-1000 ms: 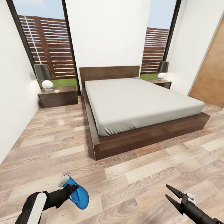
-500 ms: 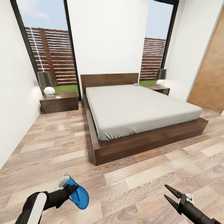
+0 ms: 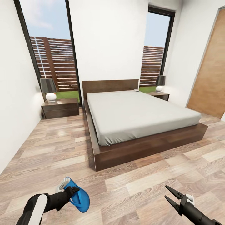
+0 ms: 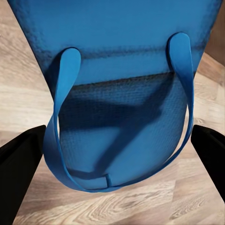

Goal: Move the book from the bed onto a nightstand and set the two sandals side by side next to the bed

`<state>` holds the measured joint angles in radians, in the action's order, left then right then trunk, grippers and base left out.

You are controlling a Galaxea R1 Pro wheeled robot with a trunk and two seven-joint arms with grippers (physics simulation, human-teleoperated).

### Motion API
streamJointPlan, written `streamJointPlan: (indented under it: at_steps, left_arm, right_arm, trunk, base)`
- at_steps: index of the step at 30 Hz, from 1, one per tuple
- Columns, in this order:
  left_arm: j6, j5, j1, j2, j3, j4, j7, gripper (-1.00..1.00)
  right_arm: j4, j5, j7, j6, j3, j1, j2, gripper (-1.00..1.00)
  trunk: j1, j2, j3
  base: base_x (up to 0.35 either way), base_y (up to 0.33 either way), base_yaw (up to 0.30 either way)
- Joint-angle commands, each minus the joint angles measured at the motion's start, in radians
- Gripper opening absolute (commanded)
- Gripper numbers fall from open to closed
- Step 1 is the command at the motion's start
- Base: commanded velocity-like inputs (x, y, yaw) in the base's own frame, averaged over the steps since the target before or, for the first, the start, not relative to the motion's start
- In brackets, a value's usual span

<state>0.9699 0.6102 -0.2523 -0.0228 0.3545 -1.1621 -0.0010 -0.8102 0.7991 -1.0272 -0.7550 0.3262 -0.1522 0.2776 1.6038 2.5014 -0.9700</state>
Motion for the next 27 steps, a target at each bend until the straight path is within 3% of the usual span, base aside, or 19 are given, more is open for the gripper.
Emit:
streamJointPlan:
  at_steps: [1, 9, 19, 27]
  left_arm:
    - [0.006, 0.002, -0.001, -0.001, 0.003, 0.000, 0.000, -1.00]
    - [0.004, 0.002, -0.001, -0.002, 0.003, 0.006, 0.000, -1.00]
    - [0.004, 0.002, -0.001, -0.002, 0.003, 0.009, 0.000, -1.00]
    - [0.003, 0.002, -0.001, -0.002, 0.003, 0.010, 0.001, -1.00]
  right_arm:
    - [0.000, 0.003, -0.001, -0.006, 0.001, 0.000, 0.000, 1.00]
    - [0.000, 0.003, -0.001, -0.006, 0.002, -0.001, 0.000, 1.00]
    - [0.000, 0.003, -0.002, -0.006, 0.001, -0.001, 0.000, 1.00]
    - [0.000, 0.003, -0.001, -0.006, 0.001, 0.000, 0.000, 1.00]
  trunk:
    - [0.000, 0.000, -0.001]
    - [0.000, 0.000, -0.001]
    - [-0.011, -0.015, 0.036]
    - [-0.011, -0.015, 0.036]
  base:
    - [0.000, 0.000, 0.000]
    - [0.000, 0.000, 0.000]
    - [0.000, 0.000, 0.000]
    - [0.000, 0.000, 0.000]
